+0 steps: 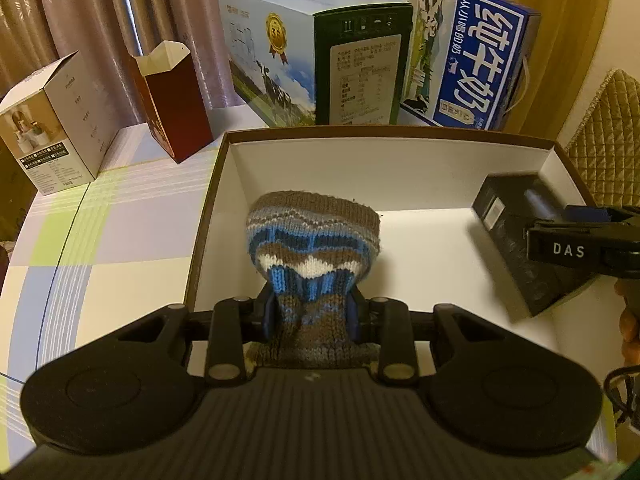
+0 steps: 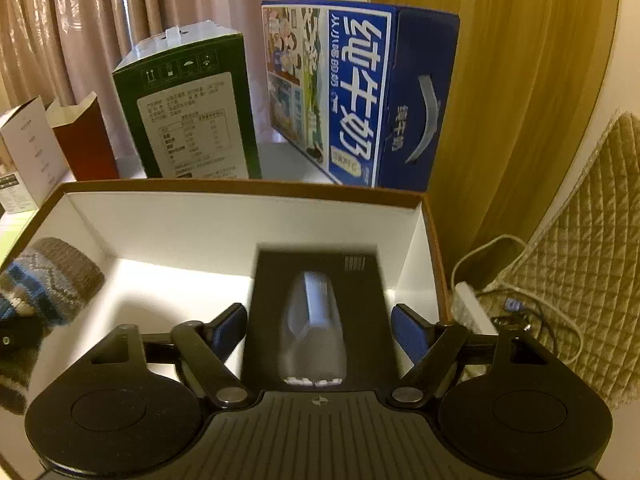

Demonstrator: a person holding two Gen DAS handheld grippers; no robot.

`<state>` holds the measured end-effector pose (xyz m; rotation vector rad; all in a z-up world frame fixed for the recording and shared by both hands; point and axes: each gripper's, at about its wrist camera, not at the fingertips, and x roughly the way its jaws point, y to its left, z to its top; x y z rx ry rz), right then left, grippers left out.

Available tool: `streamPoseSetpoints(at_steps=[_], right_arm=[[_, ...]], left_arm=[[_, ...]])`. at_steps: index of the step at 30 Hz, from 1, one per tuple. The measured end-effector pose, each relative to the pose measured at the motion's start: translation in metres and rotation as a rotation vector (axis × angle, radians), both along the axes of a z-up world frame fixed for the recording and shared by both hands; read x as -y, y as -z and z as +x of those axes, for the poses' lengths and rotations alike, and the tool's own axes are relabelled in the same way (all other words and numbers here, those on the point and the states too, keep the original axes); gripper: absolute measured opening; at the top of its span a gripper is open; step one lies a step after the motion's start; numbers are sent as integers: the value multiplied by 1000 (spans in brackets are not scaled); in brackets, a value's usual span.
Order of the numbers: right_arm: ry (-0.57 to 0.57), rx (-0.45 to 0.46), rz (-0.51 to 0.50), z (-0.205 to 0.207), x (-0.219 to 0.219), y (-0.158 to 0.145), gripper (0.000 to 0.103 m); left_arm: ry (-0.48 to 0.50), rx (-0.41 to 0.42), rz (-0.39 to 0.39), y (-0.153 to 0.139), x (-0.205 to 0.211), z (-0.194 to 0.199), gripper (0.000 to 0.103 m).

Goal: Organize objects
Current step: 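Carry the knitted pouch with the left tool while the right tool carries the FLYCO box into the brown box, then open both tools to release the pouch and FLYCO box, then withdraw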

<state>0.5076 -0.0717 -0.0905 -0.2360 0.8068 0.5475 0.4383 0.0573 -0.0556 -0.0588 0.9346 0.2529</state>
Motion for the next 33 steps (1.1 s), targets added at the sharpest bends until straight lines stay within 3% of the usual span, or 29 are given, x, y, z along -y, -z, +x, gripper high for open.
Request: streamPoseSetpoints(at_steps=[2, 9, 12, 14, 20, 33], right_arm=[[-8, 4, 11, 0, 2, -1, 84], [-50, -51, 71, -4, 12, -6, 89], [-71, -62, 98, -10, 19, -9, 93], [-94, -74, 126, -15, 25, -11, 97], [-132, -88, 126, -30, 32, -15, 101], [-127, -88, 139, -61, 48, -37, 101]], left_arm=[[-2, -1, 7, 1, 0, 2, 29], [-2, -5, 22, 3, 3, 9, 34], [2, 9, 41, 1, 6, 13, 45], [-2, 26, 58, -1, 7, 15, 62], [19, 22, 86, -8, 14, 15, 79], [8, 35, 56, -33, 24, -27, 87]])
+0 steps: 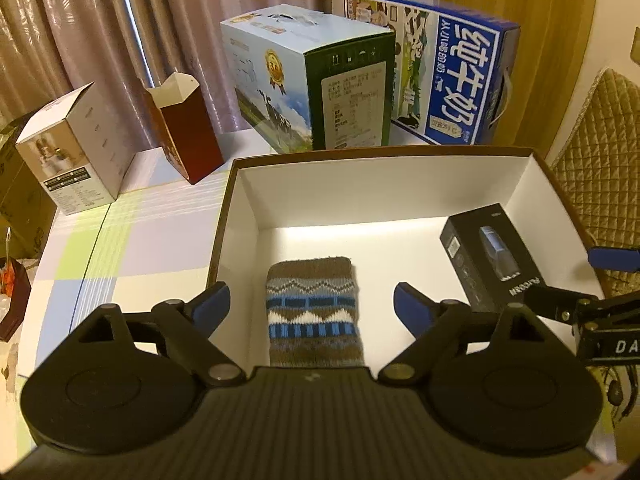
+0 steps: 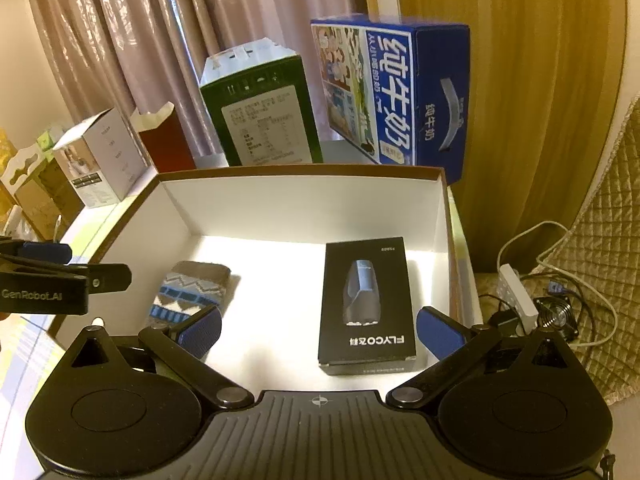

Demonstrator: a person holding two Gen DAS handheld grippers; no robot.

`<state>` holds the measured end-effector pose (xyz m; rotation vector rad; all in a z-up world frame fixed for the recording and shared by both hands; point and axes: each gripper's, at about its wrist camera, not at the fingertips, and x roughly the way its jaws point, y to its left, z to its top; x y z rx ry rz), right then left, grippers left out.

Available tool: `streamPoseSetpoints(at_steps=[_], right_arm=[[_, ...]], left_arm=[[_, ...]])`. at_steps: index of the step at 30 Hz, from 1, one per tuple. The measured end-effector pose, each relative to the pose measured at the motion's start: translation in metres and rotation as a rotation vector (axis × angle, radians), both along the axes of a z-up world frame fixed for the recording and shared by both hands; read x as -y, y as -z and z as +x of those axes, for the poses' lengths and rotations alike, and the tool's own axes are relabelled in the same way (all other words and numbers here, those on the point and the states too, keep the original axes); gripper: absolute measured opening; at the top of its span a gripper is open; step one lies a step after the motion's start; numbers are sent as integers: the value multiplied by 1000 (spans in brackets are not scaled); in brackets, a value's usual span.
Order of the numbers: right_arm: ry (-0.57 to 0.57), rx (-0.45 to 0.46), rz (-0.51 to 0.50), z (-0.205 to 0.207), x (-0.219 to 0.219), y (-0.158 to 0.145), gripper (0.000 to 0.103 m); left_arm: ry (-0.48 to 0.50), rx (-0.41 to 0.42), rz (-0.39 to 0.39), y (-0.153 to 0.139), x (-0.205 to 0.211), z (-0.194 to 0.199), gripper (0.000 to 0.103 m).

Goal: Organize objects
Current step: 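Open both tools to release the pouch and FLYCO box, then withdraw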

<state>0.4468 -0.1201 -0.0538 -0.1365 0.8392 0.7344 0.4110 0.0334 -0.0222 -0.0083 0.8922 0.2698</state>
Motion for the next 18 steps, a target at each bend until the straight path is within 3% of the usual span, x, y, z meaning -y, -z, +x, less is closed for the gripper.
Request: streamPoseSetpoints(at_steps=[18], right_arm=[[88, 19, 63, -59, 41, -37, 101]], left_arm=[[39, 60, -52, -40, 17, -71, 87]])
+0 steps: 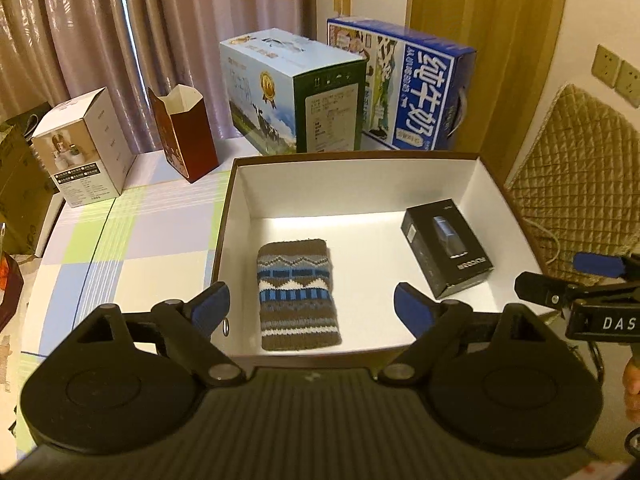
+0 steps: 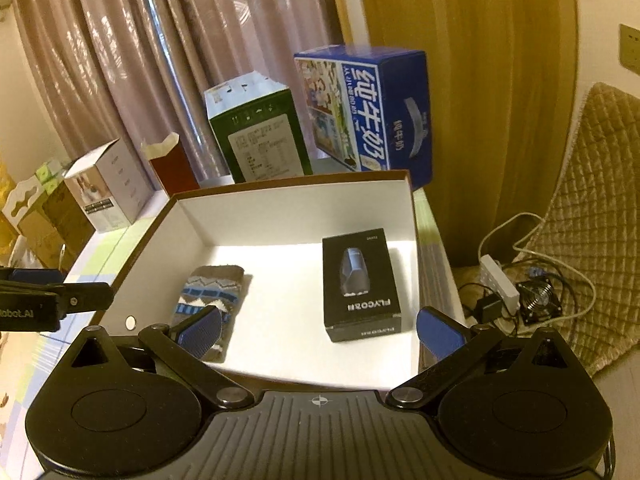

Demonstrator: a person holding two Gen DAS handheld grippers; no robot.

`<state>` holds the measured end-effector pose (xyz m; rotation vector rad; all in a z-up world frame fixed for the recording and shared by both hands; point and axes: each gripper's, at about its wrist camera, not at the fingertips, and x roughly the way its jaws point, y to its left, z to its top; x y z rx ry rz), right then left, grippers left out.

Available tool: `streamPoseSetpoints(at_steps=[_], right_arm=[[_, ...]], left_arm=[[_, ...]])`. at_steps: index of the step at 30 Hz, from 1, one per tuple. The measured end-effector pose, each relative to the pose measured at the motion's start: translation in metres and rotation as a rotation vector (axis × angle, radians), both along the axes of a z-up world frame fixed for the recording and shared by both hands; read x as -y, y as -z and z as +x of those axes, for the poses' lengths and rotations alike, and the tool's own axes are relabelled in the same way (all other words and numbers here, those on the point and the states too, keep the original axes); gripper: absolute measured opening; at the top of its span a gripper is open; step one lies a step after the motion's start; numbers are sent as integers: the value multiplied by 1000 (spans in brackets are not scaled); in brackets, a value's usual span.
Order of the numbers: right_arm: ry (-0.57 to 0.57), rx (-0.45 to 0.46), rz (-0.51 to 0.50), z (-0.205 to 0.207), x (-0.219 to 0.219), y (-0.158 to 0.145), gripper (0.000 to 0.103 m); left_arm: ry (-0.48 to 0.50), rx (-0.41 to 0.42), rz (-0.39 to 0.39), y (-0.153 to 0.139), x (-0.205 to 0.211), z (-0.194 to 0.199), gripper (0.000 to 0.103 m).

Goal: Organize objects
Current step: 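Open both tools to release the pouch and FLYCO box, then withdraw, then move the left tool to the clear cup while the right tool approaches the cotton swab bag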

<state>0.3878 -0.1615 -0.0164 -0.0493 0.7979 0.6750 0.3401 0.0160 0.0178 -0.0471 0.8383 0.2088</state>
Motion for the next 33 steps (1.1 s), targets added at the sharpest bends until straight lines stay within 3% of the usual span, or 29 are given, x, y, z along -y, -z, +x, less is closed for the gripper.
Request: streamPoseSetpoints(at_steps=[15, 33], right_arm=[[70, 6, 39, -70, 27, -19, 101], [93, -18, 37, -121, 33, -19, 101]], left_arm=[[26, 59, -53, -24, -8, -76, 88], [-47, 47, -83, -16, -49, -150, 89]])
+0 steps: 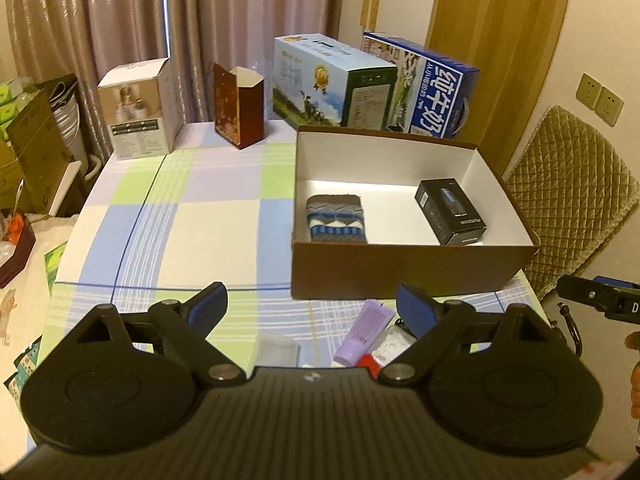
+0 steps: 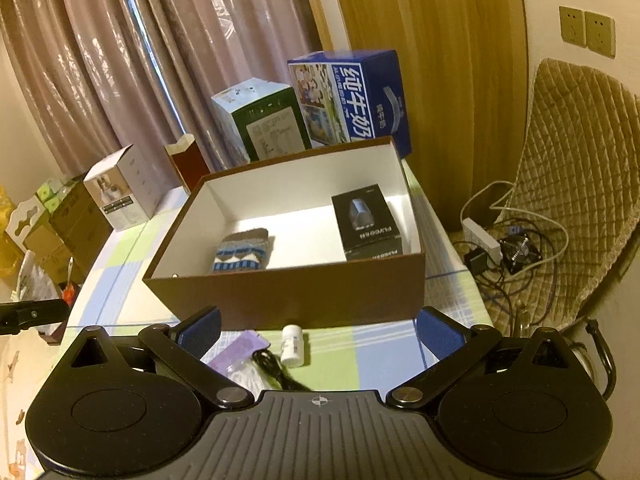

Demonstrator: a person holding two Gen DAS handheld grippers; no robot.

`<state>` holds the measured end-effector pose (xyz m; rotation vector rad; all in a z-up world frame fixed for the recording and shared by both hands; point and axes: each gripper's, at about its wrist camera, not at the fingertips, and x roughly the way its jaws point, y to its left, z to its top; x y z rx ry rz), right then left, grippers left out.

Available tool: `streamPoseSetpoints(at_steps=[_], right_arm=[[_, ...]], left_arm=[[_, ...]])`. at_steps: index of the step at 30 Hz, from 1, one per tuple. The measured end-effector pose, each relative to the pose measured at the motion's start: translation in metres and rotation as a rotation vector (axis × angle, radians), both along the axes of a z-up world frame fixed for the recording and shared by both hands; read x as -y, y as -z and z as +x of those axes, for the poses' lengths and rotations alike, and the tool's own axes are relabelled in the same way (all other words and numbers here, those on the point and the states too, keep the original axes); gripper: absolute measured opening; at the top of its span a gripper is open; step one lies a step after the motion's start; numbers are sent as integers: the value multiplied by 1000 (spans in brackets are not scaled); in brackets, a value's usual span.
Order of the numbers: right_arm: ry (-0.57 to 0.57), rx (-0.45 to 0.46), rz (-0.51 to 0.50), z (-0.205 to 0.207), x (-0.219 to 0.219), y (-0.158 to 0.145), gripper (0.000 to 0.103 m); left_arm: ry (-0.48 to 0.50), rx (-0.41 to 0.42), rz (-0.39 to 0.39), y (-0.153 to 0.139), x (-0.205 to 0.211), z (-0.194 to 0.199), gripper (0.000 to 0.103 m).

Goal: Organize objects
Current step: 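Move the left tool to the clear cup while the right tool approaches the cotton swab bag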

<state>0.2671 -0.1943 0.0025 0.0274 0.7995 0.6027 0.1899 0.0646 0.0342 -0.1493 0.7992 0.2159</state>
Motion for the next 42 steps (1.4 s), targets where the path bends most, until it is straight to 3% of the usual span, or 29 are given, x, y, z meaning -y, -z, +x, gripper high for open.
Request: streamPoseSetpoints(at_steps=[15, 33, 35, 42], right_arm=[[-12, -78, -49, -17, -2, 27, 101], [-108, -270, -153, -37, -34, 95, 100], [-114, -293, -161, -37, -38, 102, 88], [-70, -354, -165, -30, -47, 125, 71]], left_arm=[[-13, -79, -37, 32, -14, -22, 89], [-4, -220, -69, 83, -16, -31, 89], [-4, -230, -71, 87, -18, -31, 89], [0, -251, -70, 96, -23, -32, 89]])
